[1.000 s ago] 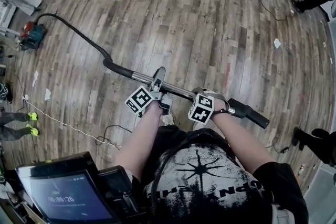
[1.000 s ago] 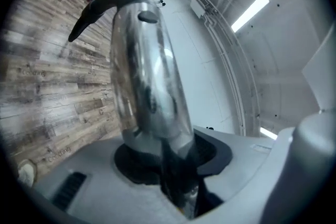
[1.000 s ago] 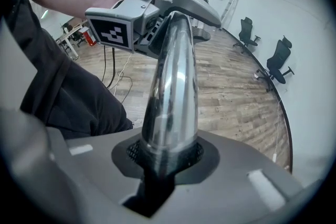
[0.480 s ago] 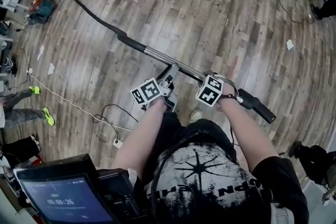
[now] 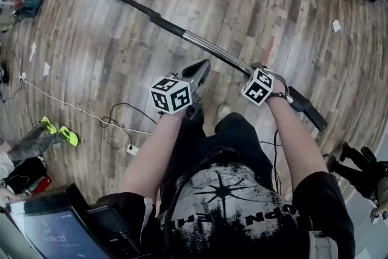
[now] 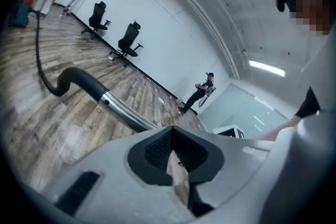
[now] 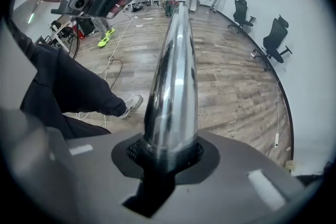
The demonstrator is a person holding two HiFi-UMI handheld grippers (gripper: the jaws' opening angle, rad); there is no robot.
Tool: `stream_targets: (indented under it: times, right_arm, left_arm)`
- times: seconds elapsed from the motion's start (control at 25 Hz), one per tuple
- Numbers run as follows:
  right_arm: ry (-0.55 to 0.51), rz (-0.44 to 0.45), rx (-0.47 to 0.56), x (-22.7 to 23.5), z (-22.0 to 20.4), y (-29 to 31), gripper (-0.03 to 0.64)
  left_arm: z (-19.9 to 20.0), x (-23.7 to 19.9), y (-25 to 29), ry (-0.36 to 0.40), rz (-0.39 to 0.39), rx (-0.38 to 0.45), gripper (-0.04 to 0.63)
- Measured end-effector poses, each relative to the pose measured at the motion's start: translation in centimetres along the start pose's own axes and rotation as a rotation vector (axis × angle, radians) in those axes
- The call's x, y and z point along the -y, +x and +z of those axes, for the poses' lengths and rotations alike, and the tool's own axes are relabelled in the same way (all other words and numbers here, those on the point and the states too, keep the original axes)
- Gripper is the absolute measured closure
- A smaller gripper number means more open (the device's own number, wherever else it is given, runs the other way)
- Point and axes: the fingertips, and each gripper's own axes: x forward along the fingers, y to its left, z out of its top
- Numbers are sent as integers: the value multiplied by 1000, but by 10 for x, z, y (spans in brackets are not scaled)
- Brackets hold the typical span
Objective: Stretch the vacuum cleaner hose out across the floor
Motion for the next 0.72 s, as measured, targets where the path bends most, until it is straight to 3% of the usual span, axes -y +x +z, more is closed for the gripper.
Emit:
stream_targets:
  times: [0.08, 0.16, 0.24, 0.44, 0.72]
  right_arm:
    - [1, 0, 0, -2, -15, 18, 526]
    - [8, 5, 17, 0, -28, 39, 526]
    - [3, 11, 35, -4, -45, 62, 526]
    - [-47, -44, 79, 8, -79, 132, 526]
    - [-58, -48, 69, 31, -140, 281, 526]
  left_arm:
    - [-15, -2, 10, 73, -30, -57, 595]
    - [-27, -7, 20, 78, -63, -79, 595]
    - [-42, -13, 28, 77, -78, -77, 595]
    - [-75, -43, 57, 154, -129, -41, 595]
    - [-135, -115, 127, 242, -191, -47, 595]
